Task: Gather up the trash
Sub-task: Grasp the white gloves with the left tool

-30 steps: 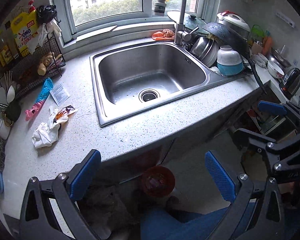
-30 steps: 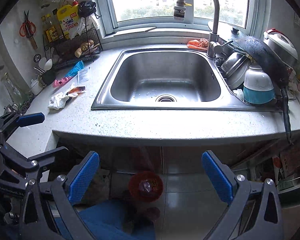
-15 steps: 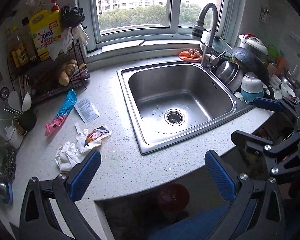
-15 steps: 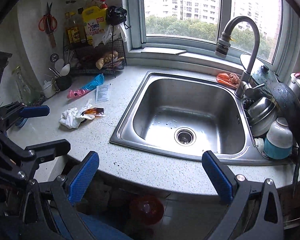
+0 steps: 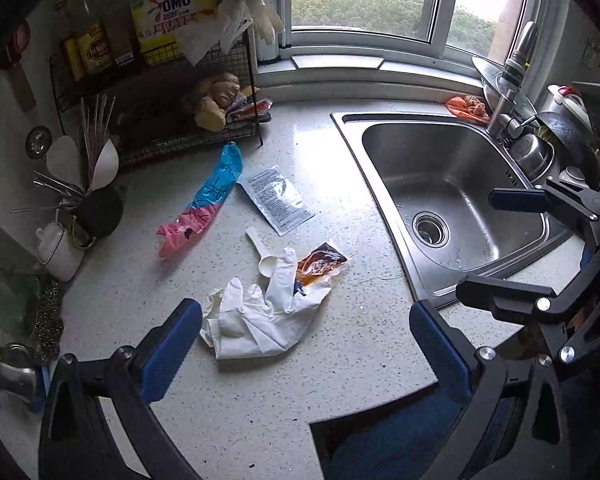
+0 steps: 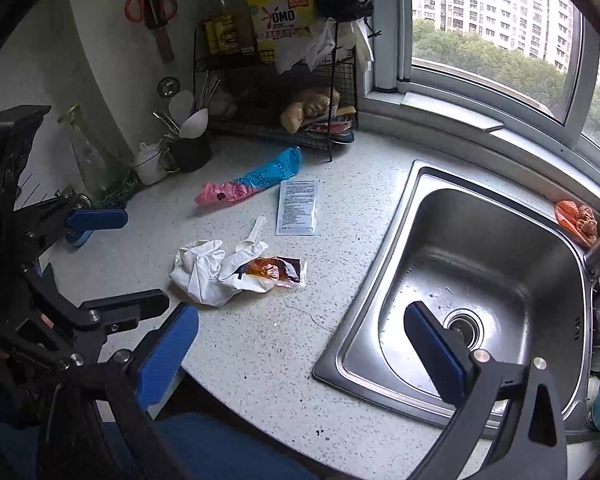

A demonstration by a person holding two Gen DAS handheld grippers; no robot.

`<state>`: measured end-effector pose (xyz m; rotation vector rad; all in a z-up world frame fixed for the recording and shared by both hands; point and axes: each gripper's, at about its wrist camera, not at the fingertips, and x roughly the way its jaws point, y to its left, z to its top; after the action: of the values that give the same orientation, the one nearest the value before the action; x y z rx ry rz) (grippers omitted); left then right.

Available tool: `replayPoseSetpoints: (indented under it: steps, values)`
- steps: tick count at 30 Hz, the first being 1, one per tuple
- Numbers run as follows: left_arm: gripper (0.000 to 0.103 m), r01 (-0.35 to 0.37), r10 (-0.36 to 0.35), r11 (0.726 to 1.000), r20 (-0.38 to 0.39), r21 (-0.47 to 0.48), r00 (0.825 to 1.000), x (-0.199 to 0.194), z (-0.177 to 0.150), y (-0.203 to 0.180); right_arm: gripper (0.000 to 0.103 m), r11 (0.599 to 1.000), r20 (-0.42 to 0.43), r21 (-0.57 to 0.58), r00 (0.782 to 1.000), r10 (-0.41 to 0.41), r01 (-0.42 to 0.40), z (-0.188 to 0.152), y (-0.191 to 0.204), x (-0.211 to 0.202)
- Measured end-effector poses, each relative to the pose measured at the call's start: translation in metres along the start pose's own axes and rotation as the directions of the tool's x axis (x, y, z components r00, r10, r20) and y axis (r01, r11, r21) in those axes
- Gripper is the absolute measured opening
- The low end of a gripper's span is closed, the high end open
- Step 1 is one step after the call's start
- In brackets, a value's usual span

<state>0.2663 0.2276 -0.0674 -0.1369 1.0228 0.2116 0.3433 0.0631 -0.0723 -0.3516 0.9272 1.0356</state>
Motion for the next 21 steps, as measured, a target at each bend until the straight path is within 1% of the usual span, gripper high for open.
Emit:
replayPoseSetpoints:
  steps: [2, 6, 9, 11, 14, 16, 19, 21]
  values:
    - [0.103, 0.002, -0.002, 1.0, -0.024, -0.025, 1.0, 0.011, 0.0, 0.019, 0.102, 1.0, -0.035, -0.012, 0.999, 0.015, -0.015, 0.008, 0.004, 0.019]
    - [0.103, 0.039, -0.044, 0.997, -0.074, -0.07, 0.996, 0.036, 0.0, 0.048, 0.102, 0.999, -0.107, -0.032, 0.994, 0.017, -0.021, 0.02, 0.01, 0.053]
    - [0.103, 0.046, -0.052, 0.998, -0.12, -0.048, 0.991, 0.059, 0.0, 0.061, 0.102, 0.999, -0.143, -0.039, 0.99, -0.007, 0.001, 0.026, 0.007, 0.074]
    - [0.103, 0.066, -0.069, 0.998, -0.148, -0.02, 0.987, 0.075, -0.001, 0.066, 0.102, 0.999, -0.174, -0.04, 0.985, -0.024, 0.018, 0.027, 0.005, 0.085]
    - [0.103, 0.097, -0.092, 0.995, -0.22, 0.009, 0.971, 0.102, -0.005, 0.068, 0.103, 1.0, -0.222, -0.015, 0.975, -0.006, 0.003, 0.028, 0.001, 0.102]
    - [0.103, 0.107, -0.1, 0.994, -0.261, 0.012, 0.96, 0.119, -0.008, 0.069, 0.102, 1.0, -0.248, -0.019, 0.969, -0.01, 0.006, 0.028, 0.001, 0.111]
    - [0.103, 0.151, -0.144, 0.988, -0.297, 0.003, 0.944, 0.138, -0.014, 0.072, 0.103, 1.0, -0.282, -0.027, 0.959, -0.018, 0.011, 0.03, -0.001, 0.12]
    - [0.103, 0.169, -0.157, 0.986, -0.314, 0.012, 0.936, 0.149, -0.019, 0.07, 0.103, 0.999, -0.301, -0.03, 0.953, -0.022, 0.014, 0.031, -0.004, 0.125]
